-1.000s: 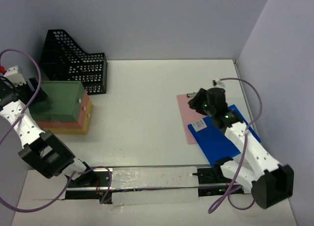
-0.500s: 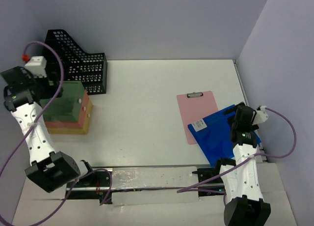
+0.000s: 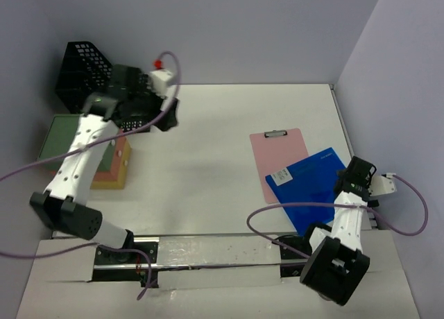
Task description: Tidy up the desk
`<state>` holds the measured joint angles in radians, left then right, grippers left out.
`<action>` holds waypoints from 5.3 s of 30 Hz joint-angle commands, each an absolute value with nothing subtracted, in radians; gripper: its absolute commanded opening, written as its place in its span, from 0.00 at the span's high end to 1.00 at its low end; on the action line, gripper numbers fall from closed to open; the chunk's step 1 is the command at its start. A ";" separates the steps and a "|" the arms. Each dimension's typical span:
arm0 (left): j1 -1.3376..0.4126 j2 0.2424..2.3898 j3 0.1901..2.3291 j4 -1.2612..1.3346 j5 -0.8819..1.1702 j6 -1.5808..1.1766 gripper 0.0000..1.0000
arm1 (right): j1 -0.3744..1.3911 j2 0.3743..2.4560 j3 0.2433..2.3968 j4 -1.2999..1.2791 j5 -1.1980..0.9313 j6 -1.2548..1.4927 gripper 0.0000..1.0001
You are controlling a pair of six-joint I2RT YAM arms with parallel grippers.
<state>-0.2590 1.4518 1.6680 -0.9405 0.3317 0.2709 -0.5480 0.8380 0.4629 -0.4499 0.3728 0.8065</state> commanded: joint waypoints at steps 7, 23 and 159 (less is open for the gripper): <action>-0.669 1.875 1.924 -1.085 0.415 0.233 0.08 | -0.597 1.046 0.491 -0.342 0.350 0.721 0.00; -0.855 2.356 2.138 -0.656 0.607 -0.118 0.01 | -0.593 1.251 0.487 -0.173 0.017 0.577 0.10; -0.449 1.825 1.633 -0.658 0.469 -0.103 0.17 | 0.914 1.986 0.916 -0.740 1.160 0.185 0.51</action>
<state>-0.4561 1.8240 1.5951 -0.6552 0.4407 -0.1005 0.9345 1.9587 0.8870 -0.7222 1.0997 0.1382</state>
